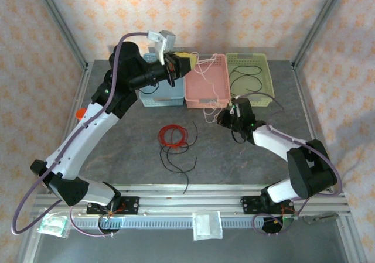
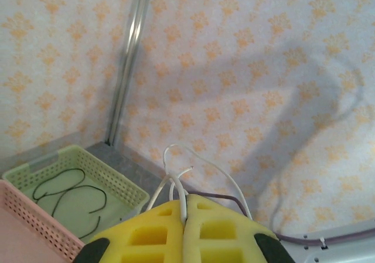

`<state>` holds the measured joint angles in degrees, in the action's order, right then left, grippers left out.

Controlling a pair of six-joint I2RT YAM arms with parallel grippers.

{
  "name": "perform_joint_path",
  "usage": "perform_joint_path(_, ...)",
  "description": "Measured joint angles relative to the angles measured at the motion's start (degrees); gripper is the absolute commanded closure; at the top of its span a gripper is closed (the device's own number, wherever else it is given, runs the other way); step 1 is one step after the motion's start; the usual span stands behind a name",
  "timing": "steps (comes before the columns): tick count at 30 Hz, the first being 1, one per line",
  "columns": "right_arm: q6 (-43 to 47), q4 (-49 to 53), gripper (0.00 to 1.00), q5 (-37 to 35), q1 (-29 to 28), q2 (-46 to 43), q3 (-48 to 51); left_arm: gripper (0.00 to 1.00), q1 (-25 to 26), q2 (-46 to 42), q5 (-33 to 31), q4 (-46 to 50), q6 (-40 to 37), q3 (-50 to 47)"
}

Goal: Untangle the cables

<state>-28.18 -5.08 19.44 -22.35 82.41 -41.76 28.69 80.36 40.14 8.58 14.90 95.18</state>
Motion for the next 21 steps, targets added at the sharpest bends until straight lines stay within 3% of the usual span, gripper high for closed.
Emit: perform_joint_path(21,0.52,0.74,1.00,-2.95,0.00,-0.37,5.27,1.00,-3.23,6.80,-1.86,0.76,0.09,22.67)
